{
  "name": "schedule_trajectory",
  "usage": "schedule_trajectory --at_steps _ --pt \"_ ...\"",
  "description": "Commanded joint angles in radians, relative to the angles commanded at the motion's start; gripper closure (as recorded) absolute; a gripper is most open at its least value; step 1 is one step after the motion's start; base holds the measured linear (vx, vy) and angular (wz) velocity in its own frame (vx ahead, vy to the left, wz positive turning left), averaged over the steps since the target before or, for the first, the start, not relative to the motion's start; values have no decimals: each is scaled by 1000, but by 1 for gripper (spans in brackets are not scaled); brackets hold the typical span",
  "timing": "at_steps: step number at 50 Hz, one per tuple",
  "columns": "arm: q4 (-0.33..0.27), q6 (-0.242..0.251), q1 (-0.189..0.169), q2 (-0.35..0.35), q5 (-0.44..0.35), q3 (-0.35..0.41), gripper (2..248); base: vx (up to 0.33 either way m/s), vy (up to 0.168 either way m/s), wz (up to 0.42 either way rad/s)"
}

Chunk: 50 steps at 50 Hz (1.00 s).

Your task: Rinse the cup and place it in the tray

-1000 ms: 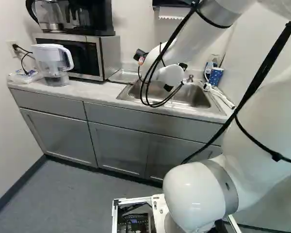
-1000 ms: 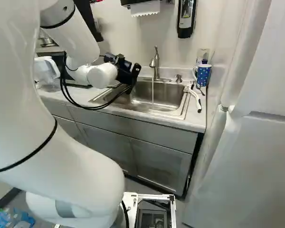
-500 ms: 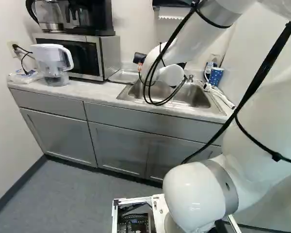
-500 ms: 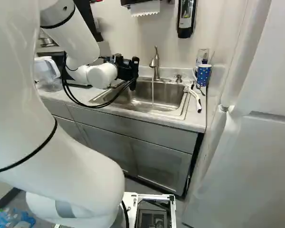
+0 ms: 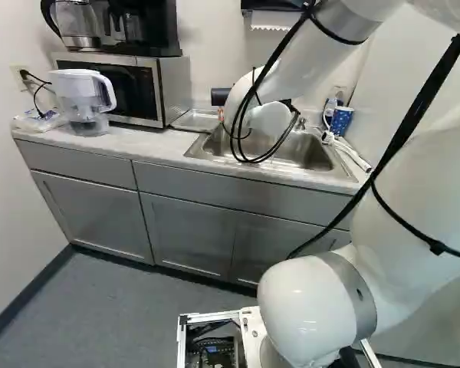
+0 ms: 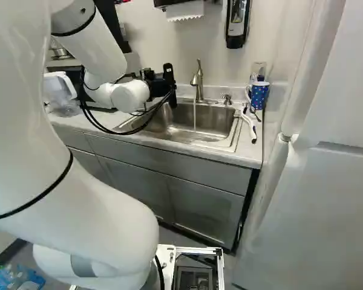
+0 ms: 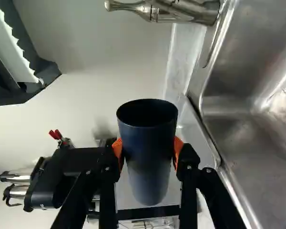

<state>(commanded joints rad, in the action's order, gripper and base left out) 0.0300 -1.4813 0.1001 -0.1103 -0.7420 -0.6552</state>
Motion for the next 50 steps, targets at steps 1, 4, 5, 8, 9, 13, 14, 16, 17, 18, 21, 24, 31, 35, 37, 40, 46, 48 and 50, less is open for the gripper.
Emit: schedule_trajectory --at_steps 1,4,5,8,9,13,14,16,17,18,21,24,31,35,37,40,46,48,50 --pt "0 11 0 0 0 0 129 0 0 0" --pt "0 42 0 0 0 0 129 0 0 0" --pt "0 53 0 0 0 0 129 0 0 0" --pt "0 84 0 0 0 0 129 0 0 0" --pt "0 95 0 0 0 0 129 0 0 0" --pt "0 137 0 0 0 0 129 0 0 0" --pt "0 148 0 0 0 0 129 0 0 0" --pt "0 168 0 0 0 0 129 0 0 0" --pt "0 179 0 0 0 0 129 0 0 0" --pt "0 189 0 0 0 0 129 0 0 0" --pt "0 221 0 0 0 0 129 0 0 0" --pt "0 252 0 0 0 0 129 0 0 0" --pt "0 326 0 0 0 0 129 0 0 0" --pt "0 370 0 0 0 0 129 0 0 0" --pt "0 389 0 0 0 0 129 0 0 0" --pt "0 420 0 0 0 0 129 0 0 0" --pt "0 483 0 0 0 0 129 0 0 0" --pt "0 504 0 0 0 0 129 0 0 0" --pt "0 525 0 0 0 0 129 0 0 0"
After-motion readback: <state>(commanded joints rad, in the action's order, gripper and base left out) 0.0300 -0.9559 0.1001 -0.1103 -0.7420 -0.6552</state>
